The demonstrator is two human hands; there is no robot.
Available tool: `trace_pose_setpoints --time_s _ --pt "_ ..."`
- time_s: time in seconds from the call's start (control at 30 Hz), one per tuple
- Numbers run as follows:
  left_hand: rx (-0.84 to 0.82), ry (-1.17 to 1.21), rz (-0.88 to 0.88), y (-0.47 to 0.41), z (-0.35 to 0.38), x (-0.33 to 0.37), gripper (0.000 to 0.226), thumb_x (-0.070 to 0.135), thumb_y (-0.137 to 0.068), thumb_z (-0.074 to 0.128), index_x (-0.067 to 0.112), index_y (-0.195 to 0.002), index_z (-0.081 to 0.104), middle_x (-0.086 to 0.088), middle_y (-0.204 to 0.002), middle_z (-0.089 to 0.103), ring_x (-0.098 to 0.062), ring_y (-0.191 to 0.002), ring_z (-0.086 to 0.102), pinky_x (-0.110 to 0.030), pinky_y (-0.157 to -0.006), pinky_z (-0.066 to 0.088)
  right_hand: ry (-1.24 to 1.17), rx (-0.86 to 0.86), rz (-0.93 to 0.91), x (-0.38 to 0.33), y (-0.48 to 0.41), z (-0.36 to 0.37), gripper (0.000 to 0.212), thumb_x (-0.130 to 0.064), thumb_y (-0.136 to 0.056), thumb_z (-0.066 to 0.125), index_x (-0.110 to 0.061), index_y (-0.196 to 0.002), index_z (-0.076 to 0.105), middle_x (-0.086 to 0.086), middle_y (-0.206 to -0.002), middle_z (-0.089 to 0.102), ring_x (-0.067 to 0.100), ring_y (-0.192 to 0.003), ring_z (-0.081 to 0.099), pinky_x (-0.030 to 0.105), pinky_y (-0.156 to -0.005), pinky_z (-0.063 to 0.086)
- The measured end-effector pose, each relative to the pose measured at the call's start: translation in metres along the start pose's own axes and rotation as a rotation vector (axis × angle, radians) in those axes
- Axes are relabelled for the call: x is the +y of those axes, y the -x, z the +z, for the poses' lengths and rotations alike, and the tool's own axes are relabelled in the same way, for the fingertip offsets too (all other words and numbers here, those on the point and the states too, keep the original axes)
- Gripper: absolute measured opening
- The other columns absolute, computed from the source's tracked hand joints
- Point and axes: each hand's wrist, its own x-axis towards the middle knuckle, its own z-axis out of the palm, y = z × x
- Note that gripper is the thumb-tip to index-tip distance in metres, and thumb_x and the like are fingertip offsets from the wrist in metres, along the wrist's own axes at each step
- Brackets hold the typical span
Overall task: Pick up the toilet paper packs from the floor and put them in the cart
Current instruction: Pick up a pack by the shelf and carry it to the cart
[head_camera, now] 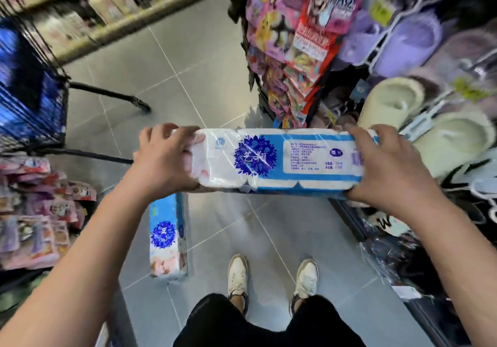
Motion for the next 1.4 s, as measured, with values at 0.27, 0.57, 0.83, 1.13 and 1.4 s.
trace_pose_setpoints --time_s 0.27,0.57,0.83,1.13,1.4 --pt "0.134 -0.019 0.109 0.054 -0.078 0.039 0.116 0.07 -0.031 0.066 0.033 -0.139 0.046 -0.002 -0.129 0.044 -0.034 -0.131 0.038 -0.051 -0.105 0.038 0.008 0.071 -0.031 0.021 0.065 -0.074 0.115 -0.054 -0.053 0.08 -0.039 -0.153 0.025 0.008 -0.144 0.034 0.036 -0.129 0.043 0.044 -0.106 0.04" --pt "0.127 -0.046 0.191 0.053 -0.089 0.084 0.133 0.073 -0.031 0.064 0.015 -0.148 0.038 0.0 -0.141 0.04 -0.029 -0.135 0.027 -0.046 -0.111 0.035 -0.025 0.134 0.084 0.049 0.103 -0.08 0.132 -0.064 -0.058 0.076 -0.017 -0.158 0.005 0.005 -0.154 0.024 0.028 -0.141 0.032 0.041 -0.114 0.033" --pt "0.02 -0.027 0.407 0.024 -0.087 0.095 0.131 0.065 -0.035 0.078 0.022 -0.15 0.034 0.004 -0.143 0.037 -0.026 -0.136 0.025 -0.047 -0.111 0.036 -0.023 0.149 0.32 0.032 0.16 -0.067 0.128 -0.064 -0.061 0.07 -0.012 -0.159 0.007 0.007 -0.157 0.022 0.028 -0.144 0.029 0.038 -0.119 0.029" --pt "-0.094 -0.104 0.728 0.016 -0.054 0.119 0.121 0.051 -0.043 0.086 0.018 -0.148 0.037 -0.001 -0.142 0.039 -0.03 -0.136 0.027 -0.049 -0.106 0.041 -0.069 0.096 0.692 -0.011 0.26 -0.035 0.132 -0.066 -0.06 0.076 -0.009 -0.159 0.01 0.008 -0.157 0.023 0.03 -0.143 0.033 0.039 -0.116 0.033" --pt "-0.197 -0.138 0.991 0.071 -0.019 0.173 0.124 0.066 -0.034 0.069 0.018 -0.144 0.042 -0.003 -0.137 0.044 -0.033 -0.131 0.034 -0.052 -0.105 0.04 -0.066 0.107 0.956 -0.025 0.381 -0.001 0.136 -0.071 -0.049 0.073 -0.008 -0.157 0.019 0.011 -0.152 0.034 0.032 -0.136 0.042 0.044 -0.113 0.039"
